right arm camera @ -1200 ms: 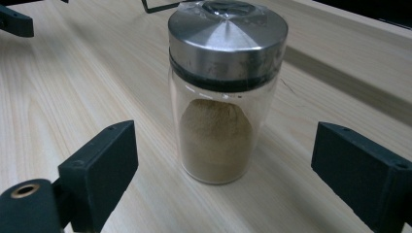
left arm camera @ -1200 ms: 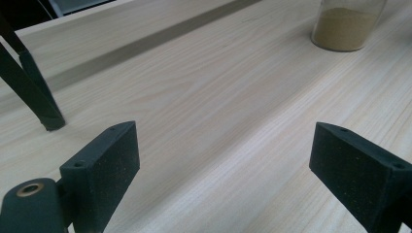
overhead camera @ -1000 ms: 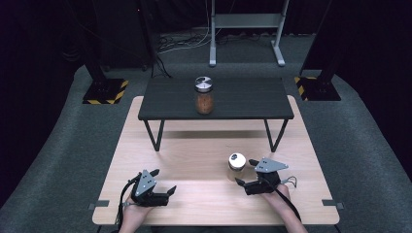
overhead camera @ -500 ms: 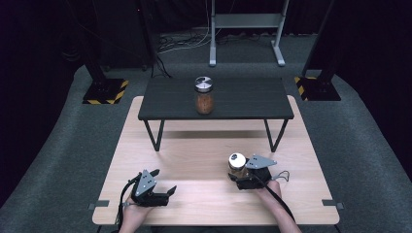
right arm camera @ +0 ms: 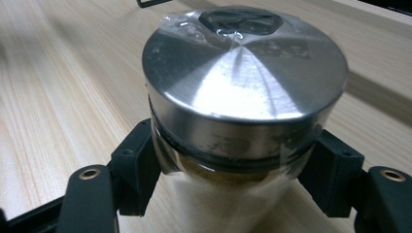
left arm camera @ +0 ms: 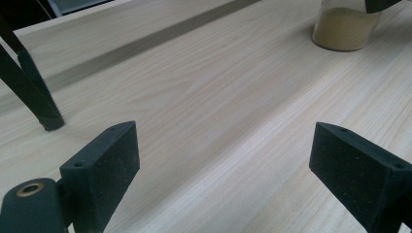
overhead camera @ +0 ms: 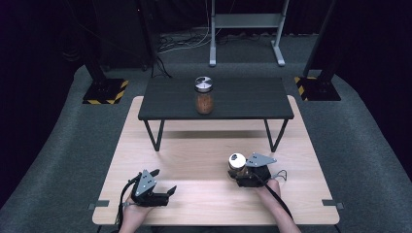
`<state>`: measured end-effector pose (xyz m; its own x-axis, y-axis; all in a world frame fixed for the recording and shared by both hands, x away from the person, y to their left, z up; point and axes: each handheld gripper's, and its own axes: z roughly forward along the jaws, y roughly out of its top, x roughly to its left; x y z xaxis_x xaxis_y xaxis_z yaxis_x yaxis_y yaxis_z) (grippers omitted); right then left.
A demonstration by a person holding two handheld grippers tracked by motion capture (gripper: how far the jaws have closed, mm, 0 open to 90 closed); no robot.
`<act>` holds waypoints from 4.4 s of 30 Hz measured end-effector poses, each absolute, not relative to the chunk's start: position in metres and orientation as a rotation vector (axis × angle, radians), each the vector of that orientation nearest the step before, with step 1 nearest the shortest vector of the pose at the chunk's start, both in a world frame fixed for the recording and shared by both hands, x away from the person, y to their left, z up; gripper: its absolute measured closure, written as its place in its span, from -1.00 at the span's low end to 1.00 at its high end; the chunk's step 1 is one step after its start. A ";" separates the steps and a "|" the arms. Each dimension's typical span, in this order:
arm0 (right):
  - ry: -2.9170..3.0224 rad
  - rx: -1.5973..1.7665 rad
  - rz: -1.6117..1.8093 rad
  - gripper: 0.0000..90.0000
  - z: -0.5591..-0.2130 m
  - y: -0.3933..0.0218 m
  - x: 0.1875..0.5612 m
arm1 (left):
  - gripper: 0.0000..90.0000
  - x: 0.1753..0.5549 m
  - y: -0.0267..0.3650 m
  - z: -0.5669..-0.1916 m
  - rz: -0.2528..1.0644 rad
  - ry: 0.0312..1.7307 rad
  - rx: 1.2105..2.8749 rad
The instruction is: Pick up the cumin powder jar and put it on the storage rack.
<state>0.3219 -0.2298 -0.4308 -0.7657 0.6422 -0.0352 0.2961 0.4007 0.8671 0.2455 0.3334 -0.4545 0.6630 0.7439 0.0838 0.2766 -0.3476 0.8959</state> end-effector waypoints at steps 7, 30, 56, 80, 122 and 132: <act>2.286 0.798 1.331 -0.33 -0.423 -0.234 0.320 | -0.77 0.246 0.333 -0.455 0.610 0.800 1.917; 2.215 0.763 1.336 -0.33 -0.356 -0.237 0.321 | -0.78 0.246 0.333 -0.454 0.608 0.803 1.922; 2.153 0.731 1.320 -0.33 -0.307 -0.227 0.325 | -0.78 0.247 0.333 -0.454 0.605 0.802 1.922; 2.055 0.741 1.351 -0.33 -0.280 -0.231 0.326 | -0.78 0.247 0.333 -0.454 0.600 0.802 1.927; 1.987 0.986 1.296 -0.33 -0.244 -0.207 0.392 | -0.78 0.249 0.334 -0.454 0.592 0.793 1.932; 1.987 0.983 1.323 -0.50 -0.247 -0.215 0.391 | -0.77 0.249 0.333 -0.454 0.593 0.792 1.932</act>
<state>0.3909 -0.2154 -0.2470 -0.5794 0.8136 -0.0481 0.2696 0.2470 0.9308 0.2487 0.3331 -0.4541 0.6748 0.7337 0.0792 0.2829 -0.3563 0.8905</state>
